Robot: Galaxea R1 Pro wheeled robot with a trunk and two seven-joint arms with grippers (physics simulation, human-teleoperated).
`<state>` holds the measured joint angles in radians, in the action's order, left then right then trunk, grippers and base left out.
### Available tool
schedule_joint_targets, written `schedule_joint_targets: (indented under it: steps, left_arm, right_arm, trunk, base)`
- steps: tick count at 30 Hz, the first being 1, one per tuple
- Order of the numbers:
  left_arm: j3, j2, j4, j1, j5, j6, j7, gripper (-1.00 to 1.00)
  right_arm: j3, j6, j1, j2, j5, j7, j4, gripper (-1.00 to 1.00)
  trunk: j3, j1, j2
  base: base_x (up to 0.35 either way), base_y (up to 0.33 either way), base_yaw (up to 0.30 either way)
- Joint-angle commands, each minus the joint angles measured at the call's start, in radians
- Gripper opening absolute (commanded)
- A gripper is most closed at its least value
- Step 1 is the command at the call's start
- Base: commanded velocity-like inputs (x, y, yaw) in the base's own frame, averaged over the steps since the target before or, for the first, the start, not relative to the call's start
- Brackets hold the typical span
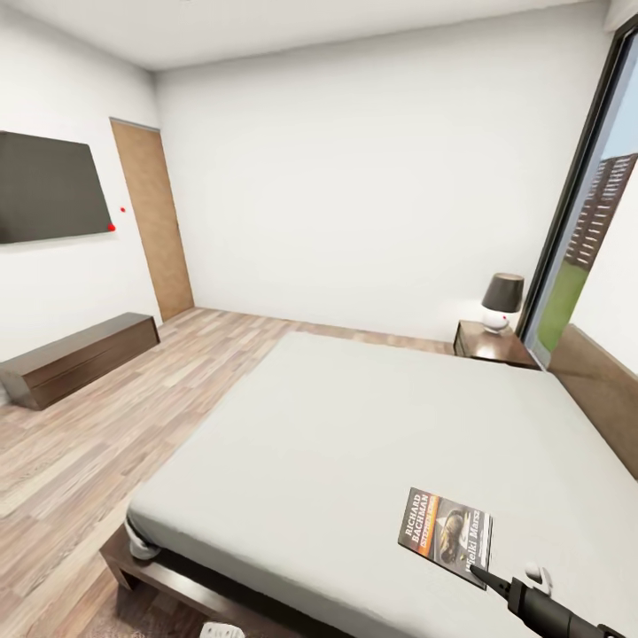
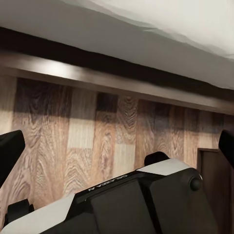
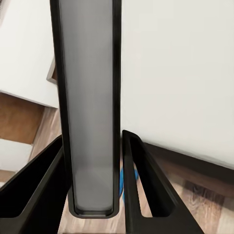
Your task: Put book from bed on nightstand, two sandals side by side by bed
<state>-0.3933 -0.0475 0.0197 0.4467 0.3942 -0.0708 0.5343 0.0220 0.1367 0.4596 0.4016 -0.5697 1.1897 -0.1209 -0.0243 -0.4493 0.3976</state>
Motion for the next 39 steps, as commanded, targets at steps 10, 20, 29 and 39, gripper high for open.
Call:
schedule_joint_targets:
  steps: [10,20,29,39]
  left_arm:
    - [-0.009,0.001,-0.001,0.001,0.005,-0.005,0.003,1.00]
    - [-0.009,0.003,-0.001,0.000,0.006,-0.006,0.003,1.00]
    - [-0.009,0.003,-0.001,0.000,0.006,-0.006,0.003,1.00]
    - [-0.009,0.003,-0.001,0.000,0.005,-0.005,0.003,1.00]
  right_arm:
    - [0.003,0.011,0.001,0.000,-0.002,0.004,0.000,-1.00]
    - [0.003,0.011,0.001,0.000,-0.002,0.004,0.000,-1.00]
    - [0.003,0.011,0.001,0.000,-0.002,0.004,0.000,-1.00]
    - [0.003,0.011,0.001,0.000,-0.002,0.005,0.000,-1.00]
  trunk:
    - [-0.002,-0.001,0.002]
    - [-0.002,-0.001,0.002]
    - [-0.002,-0.001,0.002]
    - [-0.002,-0.001,0.002]
  base:
    - [0.000,0.000,0.206]
    - [0.000,0.000,0.206]
    - [0.000,0.000,0.206]
    - [0.000,0.000,0.205]
